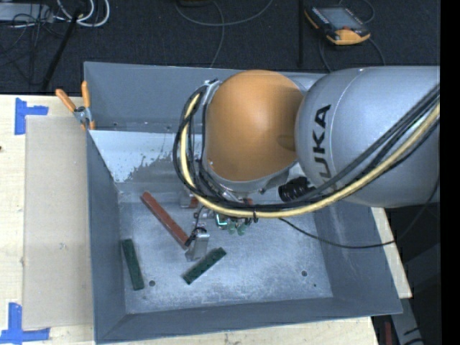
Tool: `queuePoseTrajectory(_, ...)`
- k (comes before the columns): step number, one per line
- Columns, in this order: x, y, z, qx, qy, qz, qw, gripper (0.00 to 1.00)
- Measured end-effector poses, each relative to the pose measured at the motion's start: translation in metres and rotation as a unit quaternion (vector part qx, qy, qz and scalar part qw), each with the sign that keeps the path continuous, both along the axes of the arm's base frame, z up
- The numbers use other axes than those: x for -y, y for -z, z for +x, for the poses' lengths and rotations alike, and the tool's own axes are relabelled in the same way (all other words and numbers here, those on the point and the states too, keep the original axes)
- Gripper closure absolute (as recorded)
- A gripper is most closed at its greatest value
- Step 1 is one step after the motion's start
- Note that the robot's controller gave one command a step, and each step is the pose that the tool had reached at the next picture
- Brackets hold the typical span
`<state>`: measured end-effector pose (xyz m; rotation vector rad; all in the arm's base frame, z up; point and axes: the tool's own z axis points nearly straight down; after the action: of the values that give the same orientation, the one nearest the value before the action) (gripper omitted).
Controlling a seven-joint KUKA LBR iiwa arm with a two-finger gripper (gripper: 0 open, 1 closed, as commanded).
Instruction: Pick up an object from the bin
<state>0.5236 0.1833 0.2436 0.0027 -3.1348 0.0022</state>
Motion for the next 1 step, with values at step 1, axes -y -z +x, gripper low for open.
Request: queuePoseTrajectory(1,0.0886,0.1130,0.0257,-0.0007,-0.031,0.000,0.9995,0.00)
